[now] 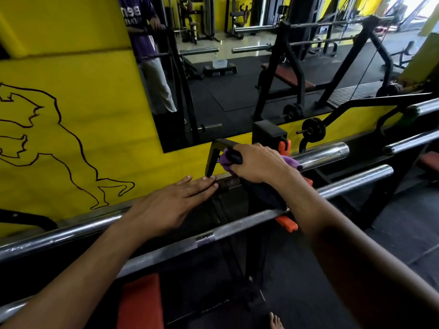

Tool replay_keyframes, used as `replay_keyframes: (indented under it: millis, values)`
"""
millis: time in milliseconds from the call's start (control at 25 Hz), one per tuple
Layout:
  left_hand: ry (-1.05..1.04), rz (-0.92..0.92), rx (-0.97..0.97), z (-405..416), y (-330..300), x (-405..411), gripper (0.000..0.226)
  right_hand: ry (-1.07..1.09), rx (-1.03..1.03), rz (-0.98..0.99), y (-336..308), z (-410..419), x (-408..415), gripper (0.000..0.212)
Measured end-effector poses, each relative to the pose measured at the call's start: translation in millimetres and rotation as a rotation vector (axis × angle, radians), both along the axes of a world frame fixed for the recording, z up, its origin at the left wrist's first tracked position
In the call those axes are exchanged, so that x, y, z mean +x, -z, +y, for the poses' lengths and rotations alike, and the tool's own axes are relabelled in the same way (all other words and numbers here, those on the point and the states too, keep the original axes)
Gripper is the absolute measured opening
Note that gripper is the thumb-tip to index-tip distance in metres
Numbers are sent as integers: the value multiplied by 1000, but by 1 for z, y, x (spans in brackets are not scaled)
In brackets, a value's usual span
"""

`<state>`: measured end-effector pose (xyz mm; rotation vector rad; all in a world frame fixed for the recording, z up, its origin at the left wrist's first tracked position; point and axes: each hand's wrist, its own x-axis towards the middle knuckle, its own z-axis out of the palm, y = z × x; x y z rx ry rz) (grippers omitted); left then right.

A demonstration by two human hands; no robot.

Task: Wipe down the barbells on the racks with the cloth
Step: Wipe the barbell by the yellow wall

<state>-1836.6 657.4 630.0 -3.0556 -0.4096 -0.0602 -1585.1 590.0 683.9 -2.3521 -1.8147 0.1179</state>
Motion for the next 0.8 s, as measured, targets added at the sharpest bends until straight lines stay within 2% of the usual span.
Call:
replay_keyframes:
  millis: [120, 240, 360, 480, 600, 680, 720, 760, 800]
  values:
    - [-20, -42, -12, 1, -1, -1, 79, -66, 345, -30, 29, -27, -5, 52]
    - [19, -51, -28, 3, 1, 1, 79, -88, 580, 21, 80, -67, -15, 70]
    - [25, -57, -44, 5, 3, 1, 77, -13, 702, 6, 122, -97, -26, 75]
    - [43, -68, -52, 8, 7, 2, 81, 49, 731, 196, 137, -96, -29, 84]
    - [-4, 2, -66, 11, 11, 1, 88, 48, 830, 309, 150, -93, -33, 73]
    - [-17, 16, -63, 11, 12, 1, 88, 91, 911, 479, 149, -94, -44, 57]
    - [-7, 13, -65, 10, 12, 2, 85, 195, 935, 666, 144, -95, -50, 44]
    - [11, 2, -66, 9, 11, 2, 80, 356, 959, 974, 138, -94, -54, 32]
    - [17, -10, -72, 8, 10, 2, 74, 541, 955, 1391, 130, -88, -52, 21]
